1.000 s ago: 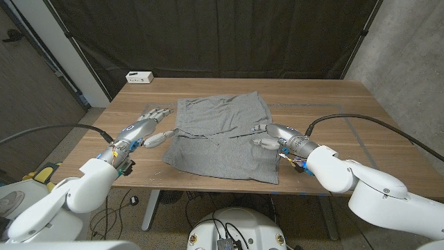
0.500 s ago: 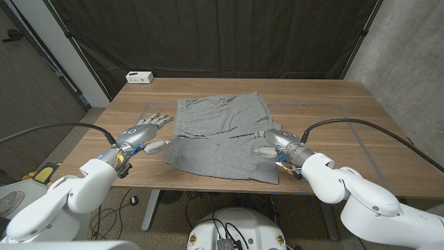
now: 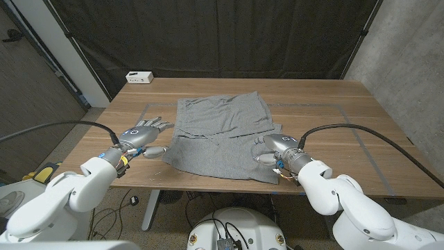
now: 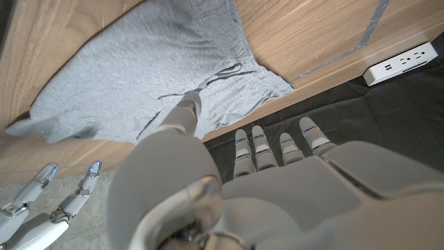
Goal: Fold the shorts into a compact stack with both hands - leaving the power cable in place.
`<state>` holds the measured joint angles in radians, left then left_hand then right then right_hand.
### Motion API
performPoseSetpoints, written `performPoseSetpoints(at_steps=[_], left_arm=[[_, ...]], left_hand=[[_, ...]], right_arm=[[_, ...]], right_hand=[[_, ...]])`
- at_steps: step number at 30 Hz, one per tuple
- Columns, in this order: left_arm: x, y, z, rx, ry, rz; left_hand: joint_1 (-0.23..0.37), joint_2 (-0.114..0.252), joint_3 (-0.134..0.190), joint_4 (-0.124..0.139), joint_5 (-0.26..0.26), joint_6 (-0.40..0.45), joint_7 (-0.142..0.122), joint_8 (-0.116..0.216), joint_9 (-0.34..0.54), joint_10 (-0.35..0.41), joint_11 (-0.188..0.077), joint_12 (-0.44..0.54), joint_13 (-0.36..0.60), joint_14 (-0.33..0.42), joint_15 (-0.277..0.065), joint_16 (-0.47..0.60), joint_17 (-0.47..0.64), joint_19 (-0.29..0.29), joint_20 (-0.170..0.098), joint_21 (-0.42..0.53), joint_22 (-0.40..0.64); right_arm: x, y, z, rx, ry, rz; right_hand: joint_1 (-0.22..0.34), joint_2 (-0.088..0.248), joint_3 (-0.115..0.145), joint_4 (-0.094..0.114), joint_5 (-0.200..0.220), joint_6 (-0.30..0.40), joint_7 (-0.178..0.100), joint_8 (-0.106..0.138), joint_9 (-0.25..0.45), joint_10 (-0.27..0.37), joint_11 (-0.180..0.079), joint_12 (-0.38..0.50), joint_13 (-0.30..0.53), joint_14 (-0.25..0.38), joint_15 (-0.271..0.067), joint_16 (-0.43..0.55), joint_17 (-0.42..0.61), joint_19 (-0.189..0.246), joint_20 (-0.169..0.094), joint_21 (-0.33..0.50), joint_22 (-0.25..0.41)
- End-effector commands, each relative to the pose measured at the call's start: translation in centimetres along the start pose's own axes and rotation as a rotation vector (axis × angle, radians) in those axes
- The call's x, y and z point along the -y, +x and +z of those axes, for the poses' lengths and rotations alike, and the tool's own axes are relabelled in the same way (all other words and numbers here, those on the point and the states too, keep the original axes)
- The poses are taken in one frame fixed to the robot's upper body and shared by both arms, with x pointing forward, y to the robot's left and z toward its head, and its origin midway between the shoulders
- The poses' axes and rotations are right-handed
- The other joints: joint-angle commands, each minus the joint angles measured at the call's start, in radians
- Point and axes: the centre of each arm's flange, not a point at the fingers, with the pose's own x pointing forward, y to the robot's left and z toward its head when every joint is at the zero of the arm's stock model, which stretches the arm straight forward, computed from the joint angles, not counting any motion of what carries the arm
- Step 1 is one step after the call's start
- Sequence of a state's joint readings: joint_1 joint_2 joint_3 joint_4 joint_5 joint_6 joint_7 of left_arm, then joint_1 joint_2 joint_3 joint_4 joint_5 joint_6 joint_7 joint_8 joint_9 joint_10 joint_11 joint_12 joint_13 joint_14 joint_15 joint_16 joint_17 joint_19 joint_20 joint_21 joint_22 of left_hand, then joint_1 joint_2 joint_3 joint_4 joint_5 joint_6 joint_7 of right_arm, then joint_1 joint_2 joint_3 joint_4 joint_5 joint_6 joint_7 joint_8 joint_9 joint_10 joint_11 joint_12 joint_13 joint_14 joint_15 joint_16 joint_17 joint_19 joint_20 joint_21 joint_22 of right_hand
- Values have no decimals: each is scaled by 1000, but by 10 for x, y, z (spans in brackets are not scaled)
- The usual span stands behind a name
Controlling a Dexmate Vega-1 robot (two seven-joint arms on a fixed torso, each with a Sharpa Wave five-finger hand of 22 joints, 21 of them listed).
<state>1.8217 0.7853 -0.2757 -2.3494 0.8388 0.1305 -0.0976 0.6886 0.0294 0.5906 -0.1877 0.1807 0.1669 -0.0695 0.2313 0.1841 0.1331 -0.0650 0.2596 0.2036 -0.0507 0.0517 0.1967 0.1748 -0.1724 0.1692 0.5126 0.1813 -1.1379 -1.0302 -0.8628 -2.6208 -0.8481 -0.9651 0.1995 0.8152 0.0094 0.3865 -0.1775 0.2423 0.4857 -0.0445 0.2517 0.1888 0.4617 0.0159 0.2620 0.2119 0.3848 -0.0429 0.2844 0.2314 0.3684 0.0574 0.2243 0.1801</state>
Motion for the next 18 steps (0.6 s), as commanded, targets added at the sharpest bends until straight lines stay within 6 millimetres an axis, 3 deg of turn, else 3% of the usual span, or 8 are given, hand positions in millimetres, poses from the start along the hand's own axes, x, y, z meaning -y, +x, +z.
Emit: performPoseSetpoints(at_steps=[1,6,11,18], left_arm=[[5,2,-2,14,121,-29],[8,1,-2,21,177,-50],[12,2,0,31,218,-77],[19,5,3,46,279,-115]], left_hand=[[37,-16,-4,0,1,21,-5,8,5,24,-5,13,8,23,-9,13,3,9,-8,-5,3],[62,-37,-14,1,5,42,-14,15,6,33,-10,16,13,24,-12,11,4,9,-9,-11,4],[85,-56,-25,4,9,65,-20,22,8,27,-7,14,19,18,-14,7,6,7,-9,-18,5],[116,-73,-40,10,15,24,-32,2,9,8,-11,9,26,8,-17,4,8,4,-13,-26,6]], right_arm=[[-15,-7,8,-45,-62,32],[-21,-7,11,-63,-69,52],[-27,-7,12,-70,-84,75],[-35,-6,10,-93,-99,68]], right_hand=[[28,-15,-16,3,15,25,-17,8,5,25,-11,16,10,25,-70,19,19,8,-12,7,6],[38,-27,-35,13,27,8,-29,-4,7,20,-29,23,22,32,-79,38,47,-3,-25,2,9],[46,-33,-51,19,38,-11,-30,-15,8,0,-29,23,31,32,-87,56,73,-7,-27,0,11],[64,-32,-62,20,49,-27,-37,-26,9,-12,-37,26,40,21,-93,72,100,-16,-35,-3,13]])
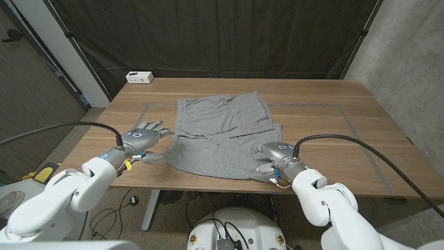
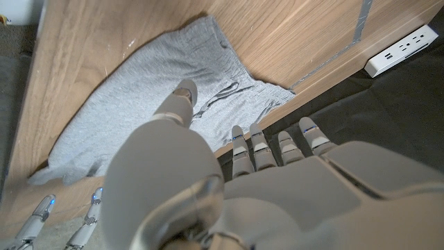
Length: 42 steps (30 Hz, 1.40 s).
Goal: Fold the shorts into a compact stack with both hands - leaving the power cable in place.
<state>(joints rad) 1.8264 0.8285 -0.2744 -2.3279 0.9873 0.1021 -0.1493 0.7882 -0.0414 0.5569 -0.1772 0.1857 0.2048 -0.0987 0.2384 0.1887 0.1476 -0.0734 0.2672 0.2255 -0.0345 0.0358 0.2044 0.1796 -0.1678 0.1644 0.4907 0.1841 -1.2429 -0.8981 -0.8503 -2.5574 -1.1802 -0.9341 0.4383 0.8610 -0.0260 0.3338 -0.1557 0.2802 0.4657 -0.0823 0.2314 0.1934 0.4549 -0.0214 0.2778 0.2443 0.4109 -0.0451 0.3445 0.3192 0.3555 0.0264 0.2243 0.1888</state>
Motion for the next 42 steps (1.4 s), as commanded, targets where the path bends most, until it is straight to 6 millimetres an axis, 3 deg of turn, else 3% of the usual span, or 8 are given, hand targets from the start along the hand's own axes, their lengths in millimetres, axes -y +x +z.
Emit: performPoseSetpoints(at_steps=[1,8,21,25,30,36,38,42], left_arm=[[10,4,6,29,104,-53],[16,9,6,42,138,-38],[35,19,4,68,104,19],[42,24,2,70,88,11],[50,29,4,79,97,18],[57,32,4,88,86,25],[60,33,3,86,67,28],[66,37,3,89,35,24]], left_hand=[[19,-3,-8,1,10,-15,-4,-6,4,-6,-5,1,5,-8,-1,-4,3,1,-10,-4,3],[41,-2,-19,8,13,-13,-13,-8,5,18,-17,12,12,9,-21,4,4,15,-23,-5,5],[36,10,-53,33,12,26,-27,-3,6,56,-9,29,24,40,-34,13,6,49,-24,1,8],[29,21,-64,43,14,16,-23,-11,7,57,-1,31,29,40,-29,12,6,52,-16,0,10],[32,39,-68,48,19,32,-25,-8,7,72,-5,37,33,42,-37,12,6,68,-23,4,11],[36,60,-75,52,23,61,-5,-2,7,96,-8,47,39,57,-48,16,5,85,-33,9,13],[35,61,-77,53,23,65,-9,-1,7,98,-7,48,40,58,-49,16,5,88,-34,10,13],[20,61,-100,62,25,96,-64,3,6,109,-6,52,46,63,-57,15,4,94,-35,11,15]], right_arm=[[-14,0,1,-34,-32,21],[-20,1,0,-60,-57,4],[-30,8,-4,-84,-61,30],[-31,10,-5,-91,-69,46],[-34,13,-6,-97,-76,46],[-38,17,-7,-102,-76,53],[-38,18,-7,-104,-75,52],[-38,19,-7,-103,-81,46]], right_hand=[[20,4,-10,-1,12,-8,-1,-6,4,-4,0,11,8,-5,-91,14,15,-3,-4,-3,4],[40,9,-18,-1,22,-13,-4,-12,5,-5,-7,16,15,-1,-101,35,39,-5,-11,-3,6],[62,12,-42,5,35,-15,-5,-18,6,-6,-9,28,29,-5,-106,74,86,-9,-13,-4,8],[74,13,-51,5,41,-30,-8,-26,6,-16,-4,28,34,-10,-109,88,105,-8,-12,-3,8],[86,18,-58,6,46,-37,-11,-30,6,-26,-19,29,39,-22,-112,99,122,-11,-18,-3,9],[109,29,-67,6,52,-28,-15,-28,7,-12,-19,42,46,-3,-126,132,149,-1,-33,1,10],[112,31,-70,6,52,-25,-16,-27,7,-5,-23,46,48,0,-129,138,155,1,-34,2,10],[122,33,-79,7,54,-16,-16,-26,7,2,-25,53,53,2,-130,156,172,8,-36,5,10]])
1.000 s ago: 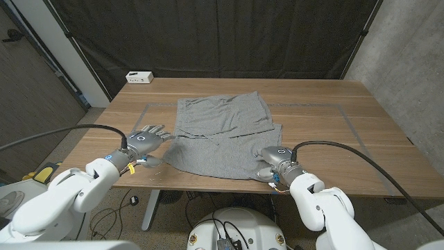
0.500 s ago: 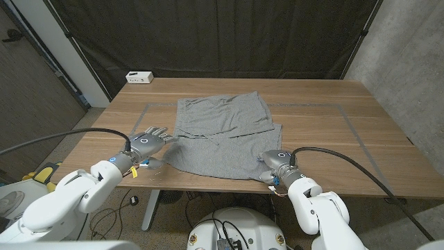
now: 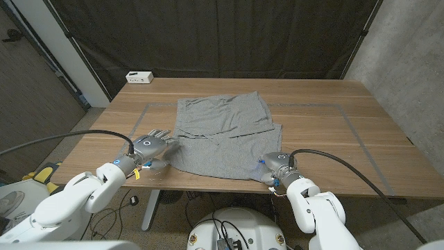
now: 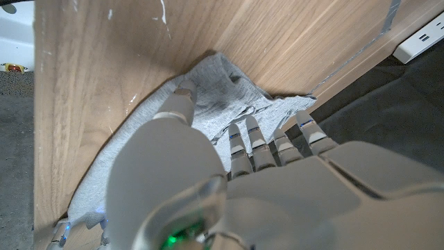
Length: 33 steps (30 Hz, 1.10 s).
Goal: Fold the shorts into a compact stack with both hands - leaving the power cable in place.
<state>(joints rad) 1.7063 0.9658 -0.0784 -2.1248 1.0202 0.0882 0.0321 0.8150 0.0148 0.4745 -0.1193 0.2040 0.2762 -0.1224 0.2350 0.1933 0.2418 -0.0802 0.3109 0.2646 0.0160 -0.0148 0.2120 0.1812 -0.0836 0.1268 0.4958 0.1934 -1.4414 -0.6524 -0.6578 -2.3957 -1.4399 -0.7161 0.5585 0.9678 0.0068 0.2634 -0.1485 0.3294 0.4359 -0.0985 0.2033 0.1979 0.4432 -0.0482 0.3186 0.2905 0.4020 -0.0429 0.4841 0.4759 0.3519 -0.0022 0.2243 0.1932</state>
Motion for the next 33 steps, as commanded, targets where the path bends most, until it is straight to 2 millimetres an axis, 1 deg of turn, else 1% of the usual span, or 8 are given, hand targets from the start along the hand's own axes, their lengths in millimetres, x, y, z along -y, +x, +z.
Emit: performPoseSetpoints(at_steps=[1,8,11,16,21,26,30,33], left_arm=[[16,8,0,8,-56,11],[21,14,2,14,-66,14],[23,15,2,11,-55,25],[23,14,1,-9,-38,48],[24,12,1,-25,-14,65],[24,10,0,-49,6,96],[22,10,-1,-57,9,112],[18,11,-1,-67,14,95]], left_hand=[[-8,6,-21,4,8,38,-45,10,1,19,1,10,9,11,-16,6,2,12,3,7,6],[21,49,-42,-4,21,222,-84,49,-2,47,6,21,25,32,-20,4,-1,21,5,9,9],[36,73,-48,-8,22,308,-66,65,-4,73,8,30,32,53,-26,9,0,30,6,13,11],[67,106,-53,-19,19,438,-15,83,-8,112,11,44,42,79,-34,12,1,45,2,21,12],[115,138,-51,-34,4,618,40,109,-5,162,-2,57,55,107,-52,13,0,65,-6,34,14],[126,151,-48,-30,0,638,49,109,0,189,-10,65,59,134,-67,22,2,79,-10,41,14],[120,167,-44,-15,0,625,64,104,8,191,-13,64,62,139,-71,25,7,84,-12,45,14],[118,195,-17,18,6,613,119,114,41,176,-10,55,71,132,-65,24,17,82,-16,49,16]], right_arm=[[-4,6,-1,-8,6,11],[-5,11,-2,-14,2,28],[-6,14,-1,-13,-14,17],[-12,18,-3,0,-9,-15],[-13,19,-5,13,5,-48],[-12,16,-4,27,-10,-157],[-9,16,-5,21,-4,-180],[-7,16,-8,29,20,-169]], right_hand=[[17,1,-10,0,5,15,1,2,3,20,2,16,8,13,-133,21,19,14,-7,6,6],[49,12,-27,-1,10,66,0,14,3,74,-8,51,21,50,-148,78,62,32,-16,13,8],[71,25,-39,0,11,98,-10,17,3,104,-22,74,32,84,-164,128,101,49,-27,21,10],[184,49,-83,-11,3,260,-12,33,4,218,-36,173,83,145,-179,314,273,109,-41,52,20],[264,83,-94,-12,-9,391,-2,55,8,329,-40,256,116,223,-184,406,337,166,-52,88,29],[373,131,-86,-19,-30,552,14,93,17,456,-18,365,173,334,-186,487,387,230,-60,139,40],[384,142,-88,-10,-42,585,28,101,18,478,-10,374,168,354,-185,491,381,244,-59,154,45],[384,152,-88,-3,-48,598,36,104,18,484,-5,376,164,364,-183,490,373,246,-56,160,47]])
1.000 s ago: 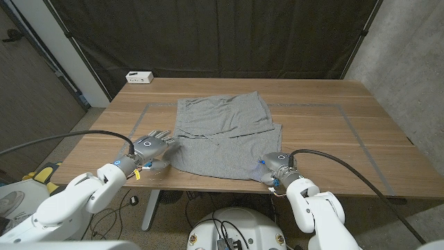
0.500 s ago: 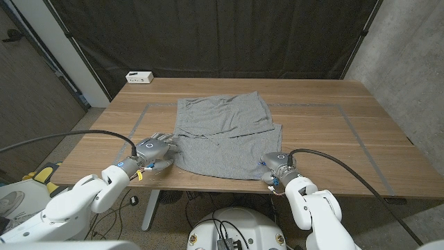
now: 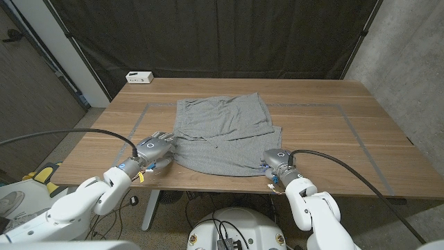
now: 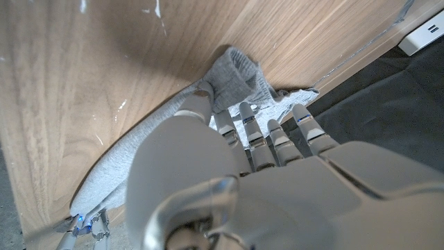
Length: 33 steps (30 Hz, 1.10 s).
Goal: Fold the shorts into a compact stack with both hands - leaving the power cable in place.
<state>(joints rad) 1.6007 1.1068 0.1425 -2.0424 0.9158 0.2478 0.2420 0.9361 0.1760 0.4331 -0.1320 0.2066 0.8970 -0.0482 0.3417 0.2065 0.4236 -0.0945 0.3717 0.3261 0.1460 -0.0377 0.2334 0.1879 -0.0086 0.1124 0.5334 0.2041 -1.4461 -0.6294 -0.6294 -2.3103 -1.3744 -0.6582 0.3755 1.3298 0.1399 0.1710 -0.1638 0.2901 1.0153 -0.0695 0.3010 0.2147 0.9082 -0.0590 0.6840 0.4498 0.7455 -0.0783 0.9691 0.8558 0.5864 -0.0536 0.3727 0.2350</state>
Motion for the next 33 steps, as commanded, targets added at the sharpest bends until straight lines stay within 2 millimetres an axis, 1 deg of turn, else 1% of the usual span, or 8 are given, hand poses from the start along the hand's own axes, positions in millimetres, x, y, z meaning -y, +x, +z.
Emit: performPoseSetpoints(at_steps=[1,2,5,7,15,18,21,33], left_arm=[[-5,0,-2,-38,32,14],[-7,1,-2,-42,33,6],[-11,2,-4,-51,27,-21],[-15,3,-6,-50,11,-39],[-33,3,-11,-39,-54,0],[-41,3,-11,-34,-63,38],[-49,2,-10,-33,-56,81],[-82,-1,-12,-38,-42,232]], left_hand=[[-4,39,44,54,7,-30,50,12,48,-13,-7,-11,16,-7,-35,2,17,1,-5,12,6],[-6,39,75,90,12,-57,69,27,83,-29,-9,-19,26,-21,-21,2,27,-9,-8,14,8],[-2,39,145,155,21,-118,88,71,170,-79,-6,-30,53,-62,7,-8,48,-40,-9,17,11],[4,41,168,171,19,-127,93,97,204,-97,-2,-32,64,-79,15,-8,59,-65,-8,13,12],[39,16,208,134,21,-107,134,190,290,-106,-11,-21,91,-108,3,-11,70,-105,-33,15,15],[31,-16,215,110,63,-61,130,249,330,-82,-33,-8,97,-96,-17,-16,62,-99,-55,25,14],[22,-29,226,95,132,-27,144,315,384,-58,-34,4,101,-76,-29,-17,58,-92,-57,39,14],[-7,-76,250,58,288,51,173,464,517,8,-39,38,103,-23,-50,-18,45,-69,-51,72,9]], right_arm=[[4,0,-4,12,32,-65],[3,-1,-5,8,42,-84],[6,-1,-7,14,59,-90],[8,-3,-9,19,78,-115],[17,-7,-12,28,142,-200],[19,-9,-13,28,151,-232],[23,-11,-14,33,169,-270],[36,-20,-19,42,179,-414]], right_hand=[[23,23,4,15,-12,22,8,6,1,20,13,10,2,23,-148,4,-11,13,-2,15,6],[24,23,4,15,-14,26,9,7,1,22,14,10,0,25,-148,4,-13,16,2,18,7],[28,24,5,16,-21,38,19,9,1,30,23,9,-8,29,-146,2,-16,23,11,26,8],[29,22,7,15,-25,44,23,10,1,35,26,10,-10,29,-144,-4,-15,27,18,30,9],[34,-21,17,-1,-54,91,62,24,1,70,59,30,2,57,-126,-40,-21,37,46,52,10],[24,-32,22,0,-55,110,81,33,8,80,68,39,10,69,-120,-45,-16,36,54,59,11],[18,-47,31,-3,-45,131,94,43,18,91,69,51,26,106,-107,-36,1,35,59,70,13],[-8,-95,54,-4,-3,168,116,63,36,131,83,86,72,145,-94,-39,38,47,69,100,16]])
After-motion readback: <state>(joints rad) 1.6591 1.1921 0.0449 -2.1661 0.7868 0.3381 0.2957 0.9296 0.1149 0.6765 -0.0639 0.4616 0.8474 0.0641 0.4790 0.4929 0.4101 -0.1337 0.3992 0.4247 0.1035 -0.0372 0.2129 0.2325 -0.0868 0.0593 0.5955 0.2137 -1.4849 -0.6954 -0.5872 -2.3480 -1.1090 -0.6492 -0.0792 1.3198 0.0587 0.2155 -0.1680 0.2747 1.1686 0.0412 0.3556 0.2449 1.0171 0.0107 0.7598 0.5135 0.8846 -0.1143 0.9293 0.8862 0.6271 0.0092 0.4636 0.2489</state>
